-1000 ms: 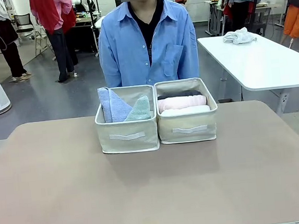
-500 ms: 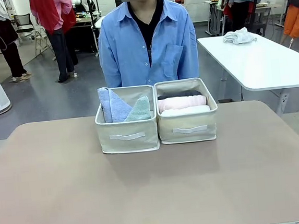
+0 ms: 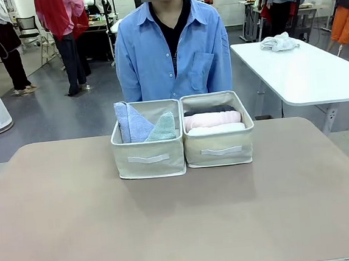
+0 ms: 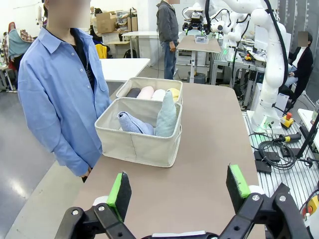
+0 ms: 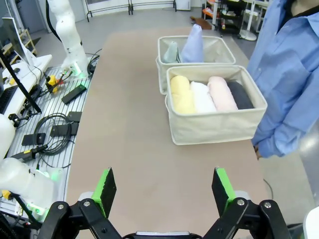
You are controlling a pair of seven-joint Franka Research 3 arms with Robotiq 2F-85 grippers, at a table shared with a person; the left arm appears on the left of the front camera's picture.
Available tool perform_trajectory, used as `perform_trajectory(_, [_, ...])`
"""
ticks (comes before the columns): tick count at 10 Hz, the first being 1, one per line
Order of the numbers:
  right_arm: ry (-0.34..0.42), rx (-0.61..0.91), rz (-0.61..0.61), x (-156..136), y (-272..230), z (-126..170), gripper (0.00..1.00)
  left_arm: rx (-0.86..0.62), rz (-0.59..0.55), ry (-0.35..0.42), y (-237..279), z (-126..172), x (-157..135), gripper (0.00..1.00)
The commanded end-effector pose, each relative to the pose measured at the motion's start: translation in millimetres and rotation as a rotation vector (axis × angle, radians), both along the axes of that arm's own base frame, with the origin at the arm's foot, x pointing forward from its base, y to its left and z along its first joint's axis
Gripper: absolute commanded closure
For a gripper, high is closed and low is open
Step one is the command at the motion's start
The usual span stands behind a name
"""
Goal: Sort the towels based on their folding style.
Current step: Pick up another triangle-folded towel from the table and place it in the left Fabric basket.
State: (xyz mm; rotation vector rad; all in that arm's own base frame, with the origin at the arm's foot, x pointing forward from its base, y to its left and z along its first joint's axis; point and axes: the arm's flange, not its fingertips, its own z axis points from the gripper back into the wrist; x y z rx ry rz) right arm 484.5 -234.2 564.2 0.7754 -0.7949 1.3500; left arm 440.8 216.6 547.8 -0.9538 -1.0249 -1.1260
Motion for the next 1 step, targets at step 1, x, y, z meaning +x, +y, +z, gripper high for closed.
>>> perform_trajectory(1, [0.008, 0.001, 0.009, -1.6, 0.6, -0.8, 0.00, -0.001, -0.009, -0.017, 0.3, 0.4, -1.9, 0.00])
